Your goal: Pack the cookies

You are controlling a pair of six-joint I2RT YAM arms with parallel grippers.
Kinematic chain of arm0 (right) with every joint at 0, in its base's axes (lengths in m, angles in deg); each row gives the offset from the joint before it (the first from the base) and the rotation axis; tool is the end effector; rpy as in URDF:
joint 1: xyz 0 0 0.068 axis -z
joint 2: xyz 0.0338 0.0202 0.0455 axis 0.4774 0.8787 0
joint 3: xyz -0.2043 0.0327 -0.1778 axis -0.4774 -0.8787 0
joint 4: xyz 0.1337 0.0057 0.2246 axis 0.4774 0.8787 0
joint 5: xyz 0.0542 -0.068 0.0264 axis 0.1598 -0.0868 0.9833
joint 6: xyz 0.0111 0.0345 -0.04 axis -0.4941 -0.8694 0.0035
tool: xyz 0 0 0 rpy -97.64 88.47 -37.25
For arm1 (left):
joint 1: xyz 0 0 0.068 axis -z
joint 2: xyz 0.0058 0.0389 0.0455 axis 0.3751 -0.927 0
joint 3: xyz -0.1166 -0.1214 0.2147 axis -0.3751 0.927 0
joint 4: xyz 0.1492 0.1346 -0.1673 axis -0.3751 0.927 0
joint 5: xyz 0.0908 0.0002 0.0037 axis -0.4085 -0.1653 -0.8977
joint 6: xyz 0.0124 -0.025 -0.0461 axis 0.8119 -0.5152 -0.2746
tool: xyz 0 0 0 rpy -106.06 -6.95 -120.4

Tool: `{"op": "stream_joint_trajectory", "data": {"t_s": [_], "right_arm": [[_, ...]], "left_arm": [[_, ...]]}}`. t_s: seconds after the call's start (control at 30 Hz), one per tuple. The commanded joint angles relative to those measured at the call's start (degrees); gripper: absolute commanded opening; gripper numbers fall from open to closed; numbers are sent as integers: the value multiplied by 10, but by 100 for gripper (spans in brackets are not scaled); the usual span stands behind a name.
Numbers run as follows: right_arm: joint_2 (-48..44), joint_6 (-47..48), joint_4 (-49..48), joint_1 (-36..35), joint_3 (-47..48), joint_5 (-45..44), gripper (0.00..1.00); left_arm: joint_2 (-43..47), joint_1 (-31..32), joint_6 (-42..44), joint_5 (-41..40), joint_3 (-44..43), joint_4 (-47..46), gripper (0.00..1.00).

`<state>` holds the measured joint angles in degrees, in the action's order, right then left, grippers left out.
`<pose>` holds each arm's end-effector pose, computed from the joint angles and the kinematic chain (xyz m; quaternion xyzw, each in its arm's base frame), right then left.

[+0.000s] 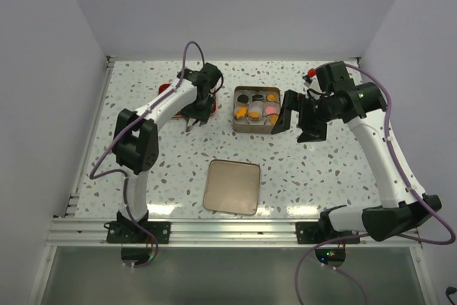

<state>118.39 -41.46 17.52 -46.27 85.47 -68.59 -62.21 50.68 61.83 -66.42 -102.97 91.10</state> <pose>0.2124 0.0810 0.4020 0.0532 0.9524 0.2553 0.1581 0.3694 -0.1913 0.2407 0.1069 0.9789 0.0775 0.1560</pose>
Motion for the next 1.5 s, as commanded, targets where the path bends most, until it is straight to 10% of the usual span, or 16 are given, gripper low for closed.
{"op": "stream_joint_trajectory", "data": {"t_s": [0.0,0.6,0.97,1.47], "right_arm": [[7,14,31,4,13,6,99],[12,5,27,10,19,1,99],[13,-2,25,11,23,1,99],[44,9,38,16,63,-10,99]], "left_arm": [[-3,2,-5,-23,-29,7,55],[-56,-19,9,7,-72,14,54],[-56,-28,13,29,-66,1,34],[58,-14,0,49,-103,4,31]]}}
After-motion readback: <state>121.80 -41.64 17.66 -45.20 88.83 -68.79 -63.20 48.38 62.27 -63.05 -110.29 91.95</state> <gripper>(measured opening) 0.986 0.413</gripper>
